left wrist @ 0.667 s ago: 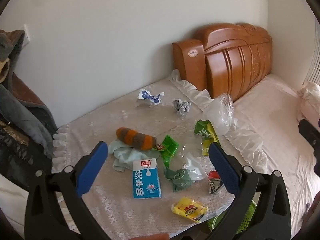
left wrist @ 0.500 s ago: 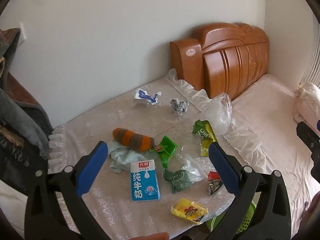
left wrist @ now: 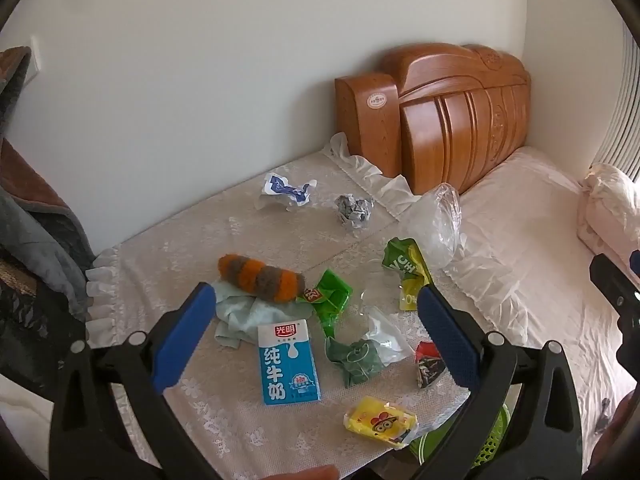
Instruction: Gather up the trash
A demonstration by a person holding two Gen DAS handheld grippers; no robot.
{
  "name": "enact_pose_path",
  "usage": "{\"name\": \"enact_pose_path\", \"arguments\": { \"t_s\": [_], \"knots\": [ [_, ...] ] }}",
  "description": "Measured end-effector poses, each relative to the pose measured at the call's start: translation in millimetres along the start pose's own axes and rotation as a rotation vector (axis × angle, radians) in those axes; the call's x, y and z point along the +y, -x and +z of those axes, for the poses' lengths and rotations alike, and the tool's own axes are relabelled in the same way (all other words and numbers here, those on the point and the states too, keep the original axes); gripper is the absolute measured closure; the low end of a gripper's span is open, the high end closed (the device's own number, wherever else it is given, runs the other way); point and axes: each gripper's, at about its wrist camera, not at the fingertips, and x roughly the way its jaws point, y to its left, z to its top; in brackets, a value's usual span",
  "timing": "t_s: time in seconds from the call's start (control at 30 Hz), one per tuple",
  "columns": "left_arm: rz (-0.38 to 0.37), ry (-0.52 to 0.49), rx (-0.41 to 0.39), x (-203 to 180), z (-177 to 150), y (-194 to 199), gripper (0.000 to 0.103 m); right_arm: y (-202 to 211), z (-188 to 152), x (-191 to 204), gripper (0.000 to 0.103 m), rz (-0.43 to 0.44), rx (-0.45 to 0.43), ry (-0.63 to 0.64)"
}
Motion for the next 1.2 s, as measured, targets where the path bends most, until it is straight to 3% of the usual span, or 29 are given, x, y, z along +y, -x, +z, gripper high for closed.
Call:
{"name": "enact_pose_path", "arguments": {
  "t_s": [1.2],
  "knots": [
    [-0.031, 0.001, 0.009, 7, -1, 1, 0.006, -3, -8, 1, 0.002, -0.021, 0.012, -0.012]
  ]
}}
